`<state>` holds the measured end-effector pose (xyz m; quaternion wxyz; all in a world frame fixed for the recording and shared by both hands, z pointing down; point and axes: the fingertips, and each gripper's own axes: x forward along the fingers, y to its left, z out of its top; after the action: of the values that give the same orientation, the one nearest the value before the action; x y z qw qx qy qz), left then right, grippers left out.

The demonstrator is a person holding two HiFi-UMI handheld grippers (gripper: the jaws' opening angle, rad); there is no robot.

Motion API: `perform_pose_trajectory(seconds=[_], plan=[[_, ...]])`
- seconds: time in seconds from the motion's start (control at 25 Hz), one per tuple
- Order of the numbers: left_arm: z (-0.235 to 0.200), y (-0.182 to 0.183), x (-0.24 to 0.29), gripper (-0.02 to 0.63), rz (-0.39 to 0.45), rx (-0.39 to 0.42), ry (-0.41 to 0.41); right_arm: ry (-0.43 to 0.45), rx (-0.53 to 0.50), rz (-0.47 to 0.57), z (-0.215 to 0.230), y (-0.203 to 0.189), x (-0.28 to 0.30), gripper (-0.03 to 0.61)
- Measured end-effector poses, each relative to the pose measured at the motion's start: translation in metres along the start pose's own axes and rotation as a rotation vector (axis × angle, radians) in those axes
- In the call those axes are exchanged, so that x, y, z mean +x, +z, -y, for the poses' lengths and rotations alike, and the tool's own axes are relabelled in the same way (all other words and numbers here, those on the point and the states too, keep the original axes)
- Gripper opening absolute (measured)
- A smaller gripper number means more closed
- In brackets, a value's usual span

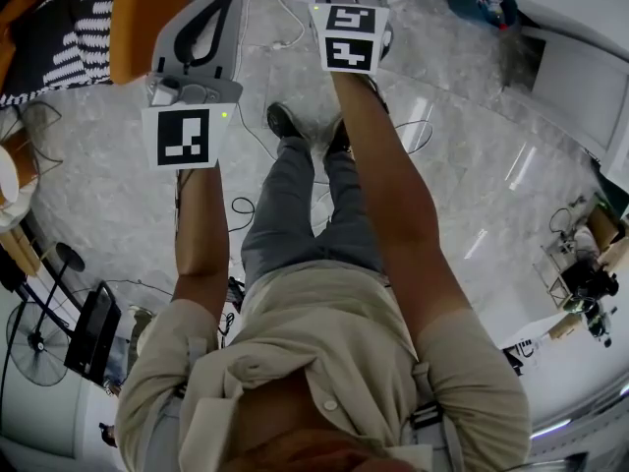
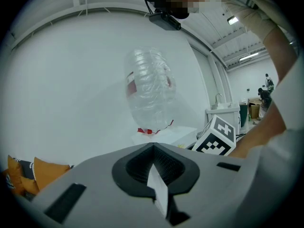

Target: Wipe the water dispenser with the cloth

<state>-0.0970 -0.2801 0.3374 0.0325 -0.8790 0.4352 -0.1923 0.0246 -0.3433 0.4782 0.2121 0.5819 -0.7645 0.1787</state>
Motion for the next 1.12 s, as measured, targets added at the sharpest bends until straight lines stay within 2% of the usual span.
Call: perform_pose_trajectory(seconds=[0.16,0.4,0.52,0.68,0.84,1.12], plan=[[0.001,-0.003,0.005,0.015,-0.005,-0.002,-0.003,-0.058,0.005,-0.002,0.041,-0.01,-0.013,0.074],[0.01,-0.005,0.014,0.015,0.001,0.006,-0.018,-0.216,0.092,-0.008,0.122,-0.03,-0.049,0.074],[0.018,-0.005,0.019,0.015,0.003,0.009,-0.03,-0.238,0.092,-0.007,0.137,-0.033,-0.054,0.074],[0.024,-0.006,0.021,0.015,-0.001,-0.001,-0.038,-0.24,0.104,-0.002,0.132,-0.033,-0.051,0.074],[0.022,-0.011,0.017,0.015,-0.004,-0.013,-0.034,-0.224,0.116,0.002,0.11,-0.031,-0.038,0.074],[0.009,-0.026,0.007,0.015,-0.008,-0.022,-0.017,-0.068,0.081,0.034,0.02,-0.008,-0.001,0.074]])
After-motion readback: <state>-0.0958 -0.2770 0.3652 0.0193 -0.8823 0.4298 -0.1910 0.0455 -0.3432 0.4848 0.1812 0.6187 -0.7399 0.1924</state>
